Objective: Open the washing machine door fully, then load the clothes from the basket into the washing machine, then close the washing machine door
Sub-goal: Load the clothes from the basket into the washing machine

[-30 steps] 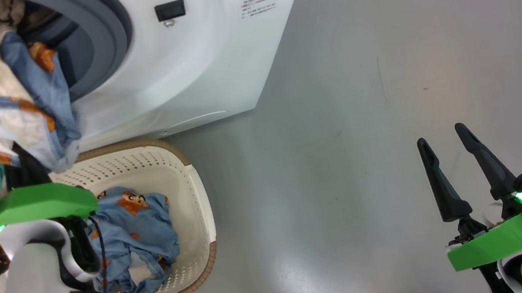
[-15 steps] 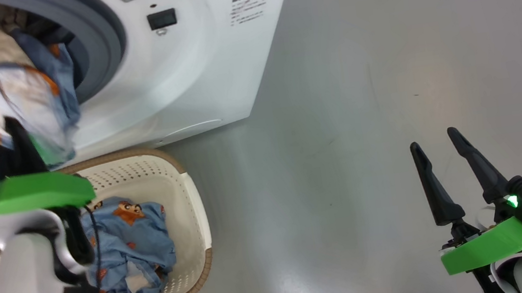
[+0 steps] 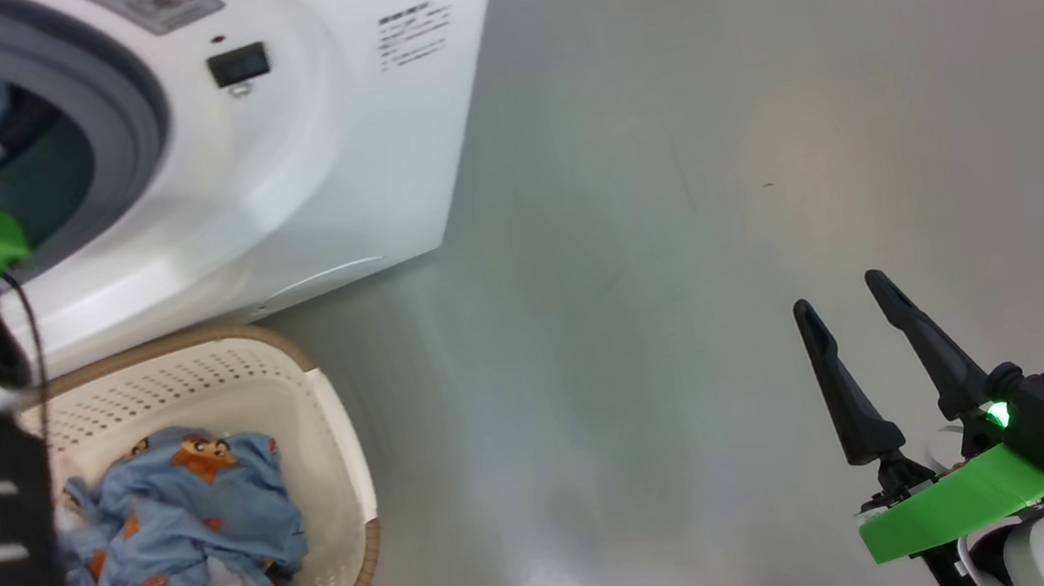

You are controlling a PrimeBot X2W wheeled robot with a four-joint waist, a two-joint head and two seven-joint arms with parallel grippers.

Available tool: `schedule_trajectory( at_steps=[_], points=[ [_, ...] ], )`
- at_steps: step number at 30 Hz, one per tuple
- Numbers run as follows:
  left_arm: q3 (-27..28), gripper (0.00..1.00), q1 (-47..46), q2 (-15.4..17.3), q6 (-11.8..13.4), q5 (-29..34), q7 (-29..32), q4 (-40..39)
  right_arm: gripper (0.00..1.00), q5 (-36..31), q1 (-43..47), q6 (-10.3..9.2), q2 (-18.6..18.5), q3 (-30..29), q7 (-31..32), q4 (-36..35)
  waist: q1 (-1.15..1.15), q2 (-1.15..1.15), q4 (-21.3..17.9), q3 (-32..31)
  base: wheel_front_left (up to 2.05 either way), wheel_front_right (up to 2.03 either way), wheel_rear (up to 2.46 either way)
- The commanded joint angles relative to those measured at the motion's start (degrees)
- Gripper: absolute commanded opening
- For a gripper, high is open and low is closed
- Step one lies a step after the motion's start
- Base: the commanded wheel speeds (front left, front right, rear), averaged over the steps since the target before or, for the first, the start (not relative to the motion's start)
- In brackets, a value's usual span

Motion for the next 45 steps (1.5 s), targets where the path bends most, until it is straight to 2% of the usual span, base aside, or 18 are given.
schedule_trajectory(
  at_steps=[1,12,16,20,23,26,34,41,42,44,45],
  points=[
    [1.2,0.0,-2.14,2.94,0.25,1.05,-0.13,-0.1,1.0,0.65,1.17,0.08,-0.45,1.64,-0.27,-0.94,0.0,0.0,-0.97,0.39,0.0,0.0,0.0],
    [0.98,0.0,-17.5,9.75,-1.37,3.33,-2.47,17.08,1.0,0.6,2.86,0.08,-1.27,1.9,-0.27,-1.19,0.0,0.0,-4.96,3.13,0.0,0.0,0.0],
    [1.56,0.0,-20.7,11.51,-2.61,3.53,-2.88,19.93,1.0,0.63,3.53,0.08,-1.51,1.71,-0.27,-1.59,0.0,0.0,-6.01,4.17,0.0,0.0,0.0],
    [2.4,0.0,-23.2,12.92,-4.12,4.91,-2.95,16.73,1.0,0.76,3.93,0.08,-1.51,1.47,-0.27,-2.05,0.0,0.0,-6.6,5.49,0.0,0.0,0.0],
    [3.88,0.0,-23.51,13.08,-5.98,6.17,-2.96,10.92,1.0,0.82,4.03,0.08,-1.47,1.49,-0.27,-2.26,0.0,0.0,-7.0,6.34,0.0,0.0,0.0],
    [5.17,0.0,-22.06,12.91,-6.79,8.09,-2.96,7.79,1.0,0.85,4.07,0.08,-1.4,1.59,-0.27,-2.41,0.0,0.0,-7.43,6.72,0.0,0.0,0.0],
    [5.0,0.0,-21.32,13.38,-8.1,11.49,-2.97,13.11,1.0,0.84,4.89,0.08,-1.4,1.95,-0.27,-2.22,0.0,0.0,-8.19,6.04,0.0,0.0,0.0],
    [4.94,0.0,-23.74,13.77,-7.39,12.1,-2.97,23.35,1.0,0.84,6.4,0.08,-1.54,2.07,-0.27,-1.79,0.0,0.0,-8.13,3.92,0.0,0.0,0.0],
    [4.78,0.05,-23.97,13.71,-7.18,12.22,-2.97,24.78,1.0,0.84,6.65,0.08,-1.57,2.01,-0.27,-1.77,0.0,0.0,-8.05,3.54,0.0,0.0,0.0],
    [4.98,0.45,-24.45,13.62,-6.67,11.93,-2.96,27.59,1.0,0.85,7.06,0.08,-1.57,1.96,-0.27,-1.78,0.0,0.0,-7.91,2.88,0.0,0.0,0.0],
    [4.8,0.78,-24.72,13.73,-6.36,12.07,-2.79,29.2,1.0,0.87,7.21,0.08,-1.57,1.97,-0.27,-1.82,0.0,0.0,-7.86,2.68,0.0,0.0,0.0]
  ],
)
